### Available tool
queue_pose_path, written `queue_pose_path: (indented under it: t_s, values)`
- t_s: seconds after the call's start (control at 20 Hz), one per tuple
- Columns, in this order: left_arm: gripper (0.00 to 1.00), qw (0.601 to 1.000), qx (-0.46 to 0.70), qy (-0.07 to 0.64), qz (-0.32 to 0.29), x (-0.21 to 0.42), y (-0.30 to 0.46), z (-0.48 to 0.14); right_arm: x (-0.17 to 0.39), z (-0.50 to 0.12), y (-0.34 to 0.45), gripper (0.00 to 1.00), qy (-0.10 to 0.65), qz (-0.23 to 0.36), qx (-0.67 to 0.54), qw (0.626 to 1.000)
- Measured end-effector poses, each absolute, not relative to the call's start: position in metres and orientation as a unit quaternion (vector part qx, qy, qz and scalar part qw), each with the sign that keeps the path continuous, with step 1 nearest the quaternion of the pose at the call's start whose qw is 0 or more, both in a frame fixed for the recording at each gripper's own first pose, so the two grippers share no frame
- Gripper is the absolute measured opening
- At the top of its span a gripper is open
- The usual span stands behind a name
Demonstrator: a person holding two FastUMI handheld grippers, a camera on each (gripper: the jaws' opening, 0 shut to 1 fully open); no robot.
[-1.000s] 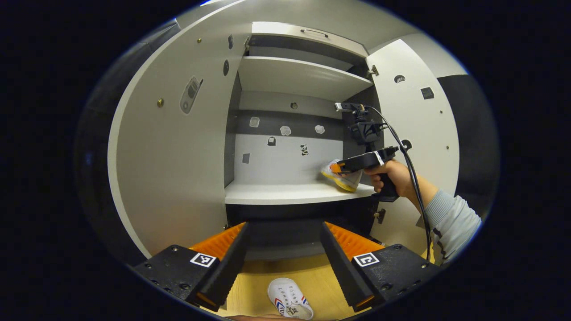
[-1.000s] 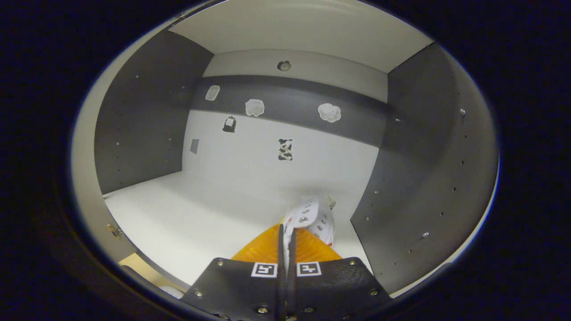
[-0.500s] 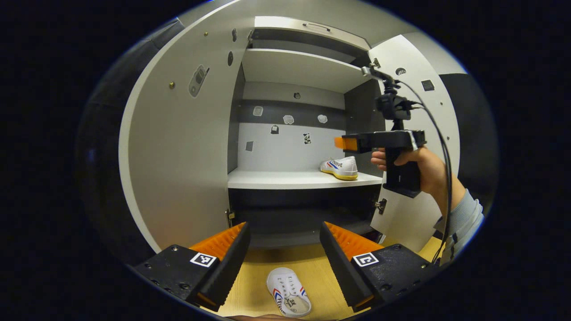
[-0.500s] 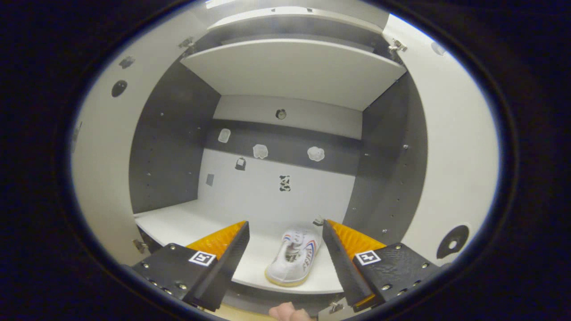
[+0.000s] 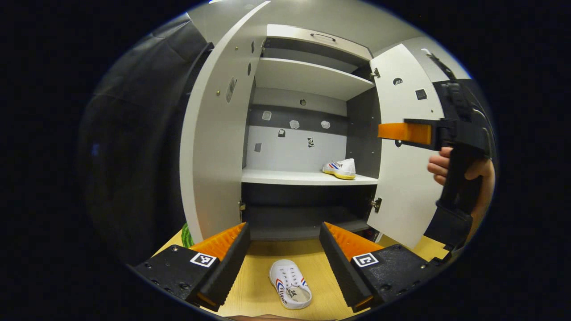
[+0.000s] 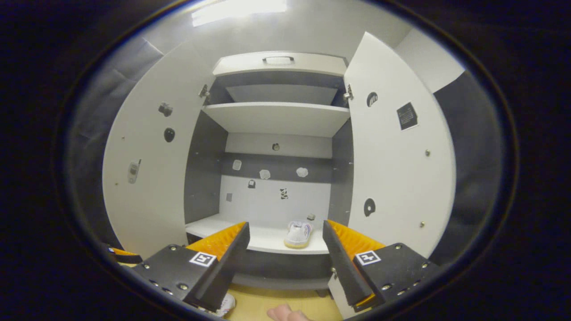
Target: Grab one shoe with the right hand and put it into the shoe cabinet, grab the other shoe with the left hand and put it into the shoe cabinet; then close the right door with the right hand and the left door with the left hand.
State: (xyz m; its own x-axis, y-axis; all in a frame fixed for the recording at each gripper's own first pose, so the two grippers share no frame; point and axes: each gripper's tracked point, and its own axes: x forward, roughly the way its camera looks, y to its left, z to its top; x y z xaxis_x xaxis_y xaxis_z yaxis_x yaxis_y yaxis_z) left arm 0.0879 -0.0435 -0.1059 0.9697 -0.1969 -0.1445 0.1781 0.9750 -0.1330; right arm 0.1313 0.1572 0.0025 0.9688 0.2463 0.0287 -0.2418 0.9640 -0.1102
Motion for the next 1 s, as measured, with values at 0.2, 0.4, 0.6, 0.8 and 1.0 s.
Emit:
queue_pose_path:
  t_s: [0.2, 0.4, 0.6, 0.8, 1.0]
  values:
    - [0.95, 0.984, -0.073, 0.142, -0.078, 0.078, -0.034, -0.163, 0.055, 0.01, 0.136, 0.98, -0.034, 0.107, -0.045, 0.993]
    - [0.98, 0.97, -0.062, 0.217, -0.087, 0.078, -0.047, -0.224, 0.006, 0.007, 0.127, 0.98, -0.036, 0.117, -0.035, 0.992]
    - [0.96, 0.961, -0.051, 0.257, -0.091, 0.085, -0.06, -0.274, -0.02, -0.009, 0.121, 0.98, -0.035, 0.124, -0.006, 0.992]
    - [0.97, 0.948, -0.03, 0.306, -0.081, 0.096, -0.061, -0.338, -0.029, -0.024, 0.131, 0.99, -0.019, 0.143, 0.005, 0.99]
    - [0.97, 0.931, -0.035, 0.351, -0.09, 0.097, -0.068, -0.376, -0.029, -0.021, 0.129, 1.0, -0.023, 0.146, 0.008, 0.989]
